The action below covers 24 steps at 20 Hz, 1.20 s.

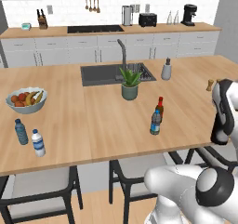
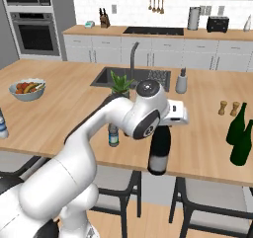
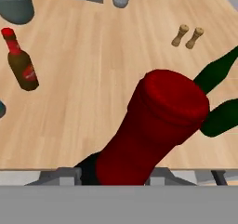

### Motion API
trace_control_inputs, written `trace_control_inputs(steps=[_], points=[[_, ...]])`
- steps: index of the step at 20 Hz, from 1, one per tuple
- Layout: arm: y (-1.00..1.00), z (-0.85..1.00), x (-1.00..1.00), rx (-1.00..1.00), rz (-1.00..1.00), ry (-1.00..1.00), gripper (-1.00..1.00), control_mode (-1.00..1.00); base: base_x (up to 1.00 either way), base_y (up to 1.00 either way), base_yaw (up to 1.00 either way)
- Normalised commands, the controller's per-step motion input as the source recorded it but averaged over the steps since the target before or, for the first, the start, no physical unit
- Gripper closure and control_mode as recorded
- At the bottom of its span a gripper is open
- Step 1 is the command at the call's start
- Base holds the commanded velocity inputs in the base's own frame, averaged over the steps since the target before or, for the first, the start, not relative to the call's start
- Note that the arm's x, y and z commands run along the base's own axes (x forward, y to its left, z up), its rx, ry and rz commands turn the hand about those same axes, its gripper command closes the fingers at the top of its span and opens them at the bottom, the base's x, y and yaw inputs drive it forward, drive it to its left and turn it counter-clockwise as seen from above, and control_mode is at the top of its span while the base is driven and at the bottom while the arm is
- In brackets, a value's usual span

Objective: Move the plastic bottles in the middle to the plastics group, and the glass bottles in the middle to the glass group.

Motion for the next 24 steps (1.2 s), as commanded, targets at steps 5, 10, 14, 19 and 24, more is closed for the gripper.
trace_control_inputs(steps=[5,10,14,19,24], points=[[-0.06,0.12,0.06,-0.14,-0.08,-0.12,1.0,-1.0,0.0,0.0,0.0],[-0.11,0.13,0.06,0.11,-0.11,-0.2,1.0,-1.0,0.0,0.0,0.0],[-0.43,0.0,0.29,0.16,-0.05,-0.1,1.0,-1.0,0.0,0.0,0.0],[-0.29,0.03,0.24,0.05,0.0,-0.01,1.0,-1.0,0.0,0.0,0.0],[-0.1,0.08,0.35,0.0,0.0,-0.04,1.0,-1.0,0.0,0.0,0.0]])
